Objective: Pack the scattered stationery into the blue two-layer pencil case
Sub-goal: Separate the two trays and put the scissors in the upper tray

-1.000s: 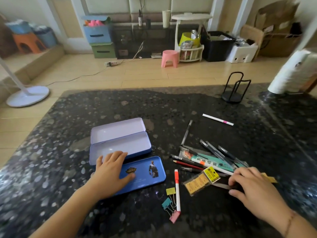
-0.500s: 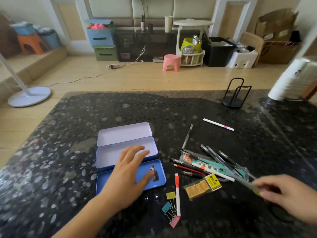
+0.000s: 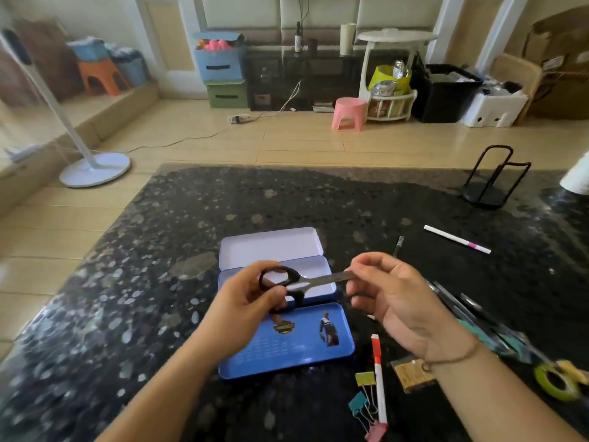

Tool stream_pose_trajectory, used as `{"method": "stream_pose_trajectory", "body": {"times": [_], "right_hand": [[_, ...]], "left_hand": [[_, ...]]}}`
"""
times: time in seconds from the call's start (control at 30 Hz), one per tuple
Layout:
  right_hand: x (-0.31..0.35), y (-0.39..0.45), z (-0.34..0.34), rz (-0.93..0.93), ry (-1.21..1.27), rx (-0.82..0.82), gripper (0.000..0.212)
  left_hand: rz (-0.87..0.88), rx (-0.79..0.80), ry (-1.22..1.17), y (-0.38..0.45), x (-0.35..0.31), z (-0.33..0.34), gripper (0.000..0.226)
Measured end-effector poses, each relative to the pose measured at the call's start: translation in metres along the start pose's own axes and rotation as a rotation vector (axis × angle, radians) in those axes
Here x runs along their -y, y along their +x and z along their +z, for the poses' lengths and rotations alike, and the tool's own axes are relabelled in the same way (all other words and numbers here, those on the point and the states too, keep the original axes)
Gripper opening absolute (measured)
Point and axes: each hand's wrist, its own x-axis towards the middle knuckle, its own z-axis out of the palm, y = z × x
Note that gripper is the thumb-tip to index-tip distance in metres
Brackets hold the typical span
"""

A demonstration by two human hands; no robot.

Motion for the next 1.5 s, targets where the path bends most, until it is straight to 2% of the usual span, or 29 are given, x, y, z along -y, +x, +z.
{"method": "stream_pose_trajectory", "body": {"times": [0.07,0.17,0.27,0.37,0.47,0.57,0.67,0.77,0.9,1.07,1.13,1.3,1.43,1.5], "right_hand": [[-0.006,0.018,0.001,-0.048,-0.14,-0.055,0.013],[-0.015,0.046,0.013,-0.064,-0.367,-0.072,0.015],[-0.028,0.071,0.025,-0.021,-0.463,-0.057,0.012],[-0.038,0.089,0.033,0.009,-0.57,-0.09,0.013],[-0.045,0.094,0.043,0.035,-0.646,-0.063,0.012],[-0.048,0.091,0.046,0.014,-0.822,0.084,0.015],[-0.033,0.084,0.033,-0.125,-1.163,0.181,0.016],[-0.005,0.065,0.003,-0.273,-1.313,0.195,0.017],[0.019,0.023,-0.07,-0.305,-1.299,0.009,0.018],[0.013,-0.032,-0.154,-0.224,-1.435,-0.204,0.02],[0.005,-0.042,-0.173,-0.191,-1.524,-0.236,0.021],[-0.019,-0.055,-0.191,-0.156,-1.727,-0.279,0.031],[-0.026,-0.056,-0.19,-0.169,-1.738,-0.304,0.033],[-0.026,-0.055,-0.192,-0.173,-1.759,-0.341,0.033]], "left_hand": [[-0.042,-0.031,0.052,0.011,0.008,-0.018,0.03],[-0.058,-0.144,0.293,0.023,0.028,-0.034,0.043],[-0.045,-0.266,0.544,0.025,0.048,-0.042,0.055],[0.003,-0.277,0.823,0.024,0.06,-0.047,0.046],[0.046,-0.29,0.836,0.023,0.065,-0.052,0.032],[0.114,-0.242,0.949,0.018,0.071,-0.051,0.029],[0.25,-0.218,0.999,0.008,0.064,-0.037,0.029],[0.417,-0.038,1.009,-0.007,0.046,-0.003,0.035],[0.536,0.245,0.968,-0.036,0.034,0.061,0.028],[0.414,0.4,1.009,-0.049,0.028,0.117,0.047],[0.395,0.407,1.038,-0.047,0.03,0.129,0.049],[0.429,0.321,1.056,-0.037,0.031,0.157,0.035],[0.411,0.192,0.992,-0.015,0.025,0.168,0.031],[0.337,0.146,1.021,0.001,0.019,0.167,0.031]]}}
